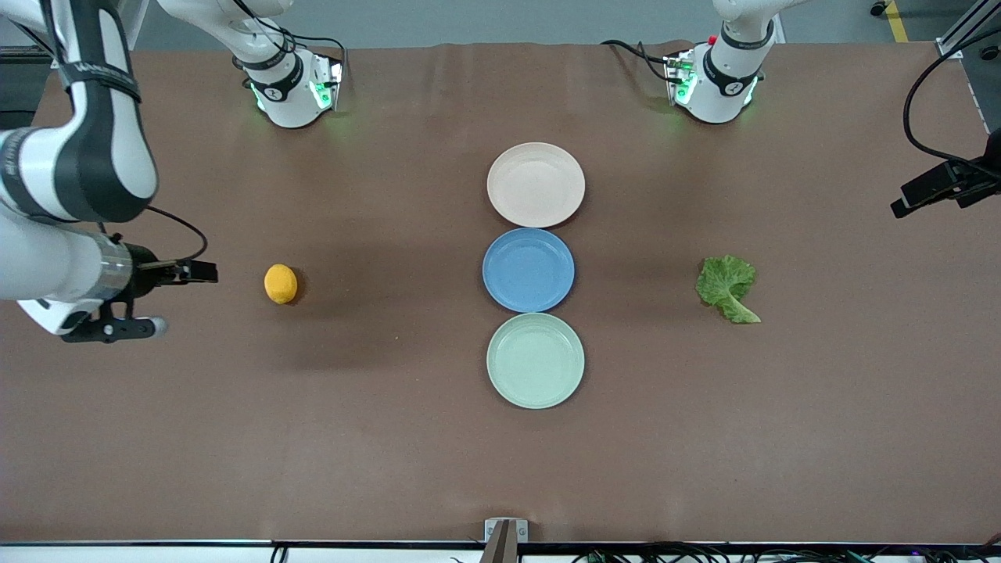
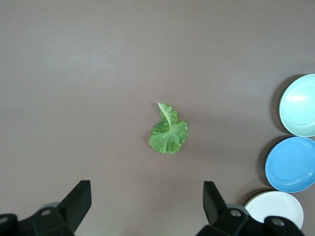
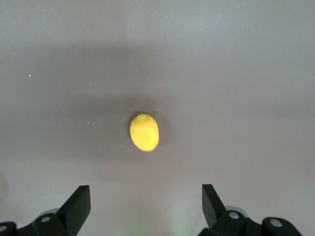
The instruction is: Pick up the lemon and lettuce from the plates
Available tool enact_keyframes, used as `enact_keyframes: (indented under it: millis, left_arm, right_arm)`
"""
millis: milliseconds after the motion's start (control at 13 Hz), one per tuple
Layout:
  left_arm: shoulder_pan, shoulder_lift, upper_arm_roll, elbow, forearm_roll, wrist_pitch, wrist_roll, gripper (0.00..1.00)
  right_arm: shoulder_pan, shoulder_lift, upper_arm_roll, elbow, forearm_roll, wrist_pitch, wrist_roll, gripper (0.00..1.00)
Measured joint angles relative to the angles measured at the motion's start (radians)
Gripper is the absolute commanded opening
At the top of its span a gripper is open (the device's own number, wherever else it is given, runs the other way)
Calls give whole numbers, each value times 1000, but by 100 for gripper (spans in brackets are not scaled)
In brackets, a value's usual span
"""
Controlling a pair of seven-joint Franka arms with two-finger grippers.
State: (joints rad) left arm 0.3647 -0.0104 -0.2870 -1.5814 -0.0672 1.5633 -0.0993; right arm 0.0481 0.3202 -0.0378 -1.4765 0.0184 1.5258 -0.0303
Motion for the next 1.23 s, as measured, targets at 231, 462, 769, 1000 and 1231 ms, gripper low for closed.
enact_keyframes:
  millis: [231, 462, 769, 1000, 1231]
  left_arm:
    - [0, 1, 0, 0, 0, 0, 0, 100]
    - [1, 6, 0, 1, 0, 0, 0, 100]
    - [-79, 9, 55, 1, 0, 0, 0, 100]
    - [-265, 9, 227, 4, 0, 0, 0, 100]
    - [-313, 9, 270, 5, 0, 0, 0, 100]
  right_arm:
    - [-32, 0, 0, 80, 0, -64, 0, 100]
    - [-43, 1, -1, 113, 0, -77, 1, 100]
    - [-44, 5, 2, 122, 0, -78, 1, 100]
    - [-46, 3, 1, 124, 0, -85, 1, 100]
    - [-55, -54, 1, 60, 0, -52, 1, 100]
